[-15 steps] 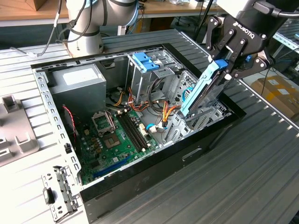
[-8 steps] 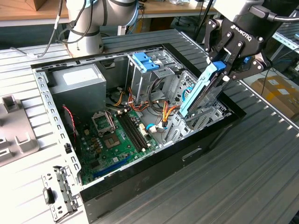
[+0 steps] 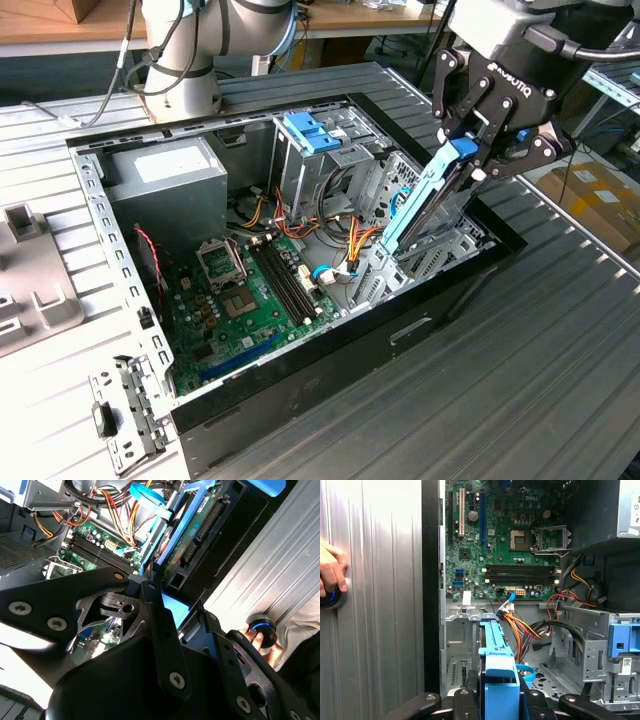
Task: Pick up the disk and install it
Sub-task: 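Insert the disk into the insertion slot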
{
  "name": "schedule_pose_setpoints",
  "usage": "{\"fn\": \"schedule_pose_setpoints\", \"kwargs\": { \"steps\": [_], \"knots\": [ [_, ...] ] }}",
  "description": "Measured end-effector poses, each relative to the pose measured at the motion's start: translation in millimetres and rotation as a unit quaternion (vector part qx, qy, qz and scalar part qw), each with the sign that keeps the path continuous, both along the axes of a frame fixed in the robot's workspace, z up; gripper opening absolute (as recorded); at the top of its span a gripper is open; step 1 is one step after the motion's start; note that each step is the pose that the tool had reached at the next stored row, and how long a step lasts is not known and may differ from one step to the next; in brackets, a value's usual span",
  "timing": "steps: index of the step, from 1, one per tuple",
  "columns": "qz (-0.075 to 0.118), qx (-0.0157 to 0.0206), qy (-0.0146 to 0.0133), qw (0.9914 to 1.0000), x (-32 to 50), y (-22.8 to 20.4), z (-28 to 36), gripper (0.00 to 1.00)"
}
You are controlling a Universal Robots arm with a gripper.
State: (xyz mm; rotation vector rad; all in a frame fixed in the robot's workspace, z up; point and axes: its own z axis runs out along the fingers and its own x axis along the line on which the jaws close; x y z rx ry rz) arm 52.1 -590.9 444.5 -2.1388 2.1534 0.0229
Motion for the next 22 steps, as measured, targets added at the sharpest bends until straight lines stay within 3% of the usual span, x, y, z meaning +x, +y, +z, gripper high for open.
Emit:
{"fn": "schedule_pose_setpoints", "kwargs": {
  "steps": [9,22],
  "knots": [
    [0.000,0.0000,0.0000,1.00000,-0.4,0.0,-13.0,0.37],
    [0.000,0.0000,0.0000,1.00000,-0.5,0.0,-23.8,0.37]
  ]
}}
